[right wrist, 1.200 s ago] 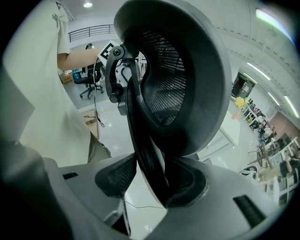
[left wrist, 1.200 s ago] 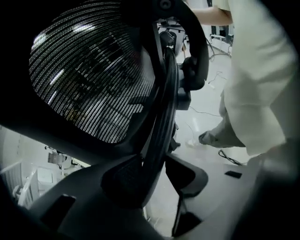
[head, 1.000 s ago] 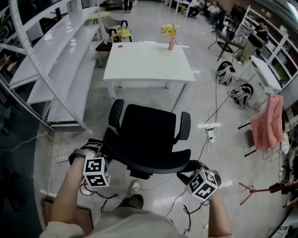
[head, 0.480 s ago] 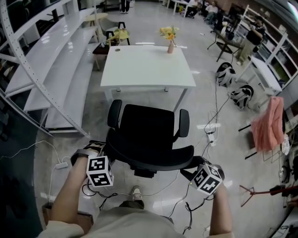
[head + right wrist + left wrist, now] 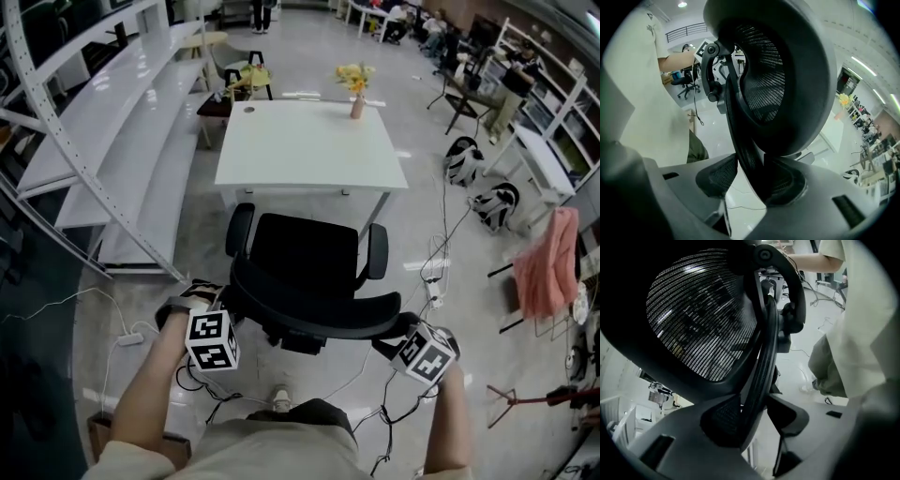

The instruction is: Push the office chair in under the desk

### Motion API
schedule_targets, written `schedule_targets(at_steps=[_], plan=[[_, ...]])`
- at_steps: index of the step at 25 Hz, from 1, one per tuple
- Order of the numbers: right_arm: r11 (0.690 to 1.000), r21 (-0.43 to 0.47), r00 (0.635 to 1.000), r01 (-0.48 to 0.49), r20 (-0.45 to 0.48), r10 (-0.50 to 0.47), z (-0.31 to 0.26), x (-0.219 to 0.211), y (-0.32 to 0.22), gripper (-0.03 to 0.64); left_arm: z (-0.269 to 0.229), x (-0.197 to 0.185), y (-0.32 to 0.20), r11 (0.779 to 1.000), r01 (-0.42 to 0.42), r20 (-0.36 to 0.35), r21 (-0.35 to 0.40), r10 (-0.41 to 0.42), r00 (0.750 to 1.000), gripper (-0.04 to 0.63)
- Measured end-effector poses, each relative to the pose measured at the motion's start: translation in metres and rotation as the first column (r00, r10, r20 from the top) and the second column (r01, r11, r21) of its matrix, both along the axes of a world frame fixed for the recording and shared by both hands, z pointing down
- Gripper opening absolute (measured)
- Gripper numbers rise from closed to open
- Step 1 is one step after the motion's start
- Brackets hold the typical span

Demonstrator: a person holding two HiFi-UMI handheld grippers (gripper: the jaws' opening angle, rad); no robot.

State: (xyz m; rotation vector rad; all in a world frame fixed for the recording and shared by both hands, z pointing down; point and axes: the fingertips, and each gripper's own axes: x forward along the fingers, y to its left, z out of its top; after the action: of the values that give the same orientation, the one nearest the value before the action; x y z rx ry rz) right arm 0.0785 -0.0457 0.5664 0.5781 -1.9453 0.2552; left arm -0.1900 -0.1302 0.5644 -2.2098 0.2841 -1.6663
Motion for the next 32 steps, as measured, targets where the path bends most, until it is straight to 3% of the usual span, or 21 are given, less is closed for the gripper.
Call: schedule_targets(at_steps=[3,17,32], plan=[[1.0,0.015,1.0,-0.011,0.003,0.011,0.0,-0.002,-0.012,0.187,0.0,-0.003,-0.015,1.0,0.02,-0.002,-0.017,-0.02,1.0,0.186],[1.0,0.023,1.0,-0.016,-0.002,0.016,-0.001,0.017,-0.076,0.199,-0.002,0.017,-0.071,0.998,0.036,-0.067,0.049,-0.033,0.997,0.196],[0.996,0.082,0.999,0.044,-0.021,-0.042,-0.001,0.063,-0.175,0.212,-0.001,0.058,-0.148,0.994,0.112,-0.063,0.019,-0.111,0.992,0.198]])
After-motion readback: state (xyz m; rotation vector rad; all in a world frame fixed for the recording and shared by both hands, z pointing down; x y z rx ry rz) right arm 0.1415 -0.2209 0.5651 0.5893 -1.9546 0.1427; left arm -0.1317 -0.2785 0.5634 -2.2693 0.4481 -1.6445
